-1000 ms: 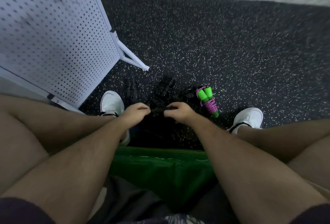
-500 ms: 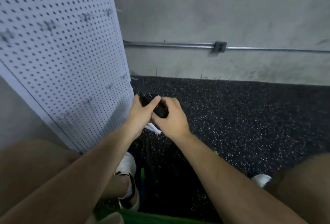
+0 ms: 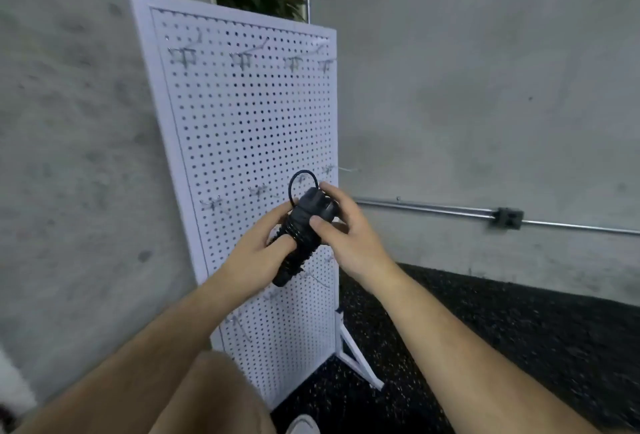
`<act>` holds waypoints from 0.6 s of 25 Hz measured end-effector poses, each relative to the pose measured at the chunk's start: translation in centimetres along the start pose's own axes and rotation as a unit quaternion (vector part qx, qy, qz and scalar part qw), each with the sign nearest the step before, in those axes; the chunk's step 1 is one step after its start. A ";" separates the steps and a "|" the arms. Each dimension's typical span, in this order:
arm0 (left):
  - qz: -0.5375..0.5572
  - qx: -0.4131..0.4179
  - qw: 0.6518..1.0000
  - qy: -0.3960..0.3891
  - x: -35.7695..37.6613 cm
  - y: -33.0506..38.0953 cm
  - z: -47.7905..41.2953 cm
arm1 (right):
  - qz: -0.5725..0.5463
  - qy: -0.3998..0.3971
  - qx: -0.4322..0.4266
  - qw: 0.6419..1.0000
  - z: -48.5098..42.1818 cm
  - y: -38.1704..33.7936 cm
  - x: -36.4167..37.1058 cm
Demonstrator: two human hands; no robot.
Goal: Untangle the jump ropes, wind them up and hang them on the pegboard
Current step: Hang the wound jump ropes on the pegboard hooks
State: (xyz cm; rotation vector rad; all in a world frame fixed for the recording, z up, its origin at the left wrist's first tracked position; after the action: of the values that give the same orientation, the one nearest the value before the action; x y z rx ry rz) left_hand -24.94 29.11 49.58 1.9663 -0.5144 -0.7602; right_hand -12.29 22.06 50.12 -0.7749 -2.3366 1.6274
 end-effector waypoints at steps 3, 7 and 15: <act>-0.033 0.036 0.996 0.068 -5.5 3.0 0.1 | -0.013 0.006 -0.039 0.999 -2.4 -3.7 3.1; -0.108 0.108 0.980 0.129 -11.2 8.6 0.0 | -0.053 0.021 -0.077 0.995 -5.2 -9.1 6.1; -0.174 0.173 0.953 0.179 -16.3 15.3 -3.5 | -0.092 0.039 -0.111 0.989 -10.1 -16.2 7.9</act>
State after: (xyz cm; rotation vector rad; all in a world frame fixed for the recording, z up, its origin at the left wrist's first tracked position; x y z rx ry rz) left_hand -35.00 34.18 69.20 2.4973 -0.0823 -0.5255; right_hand -19.57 30.12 67.68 -0.6262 -2.4772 1.2566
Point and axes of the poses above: each hand's wrist, its own z-axis away from the middle knuckle, its own x-axis out of the palm, y = z × x, the point moved 10 cm from there along -z, towards the middle knuckle, and after that the axes turned 3 degrees about x, right-handed, at the moved point
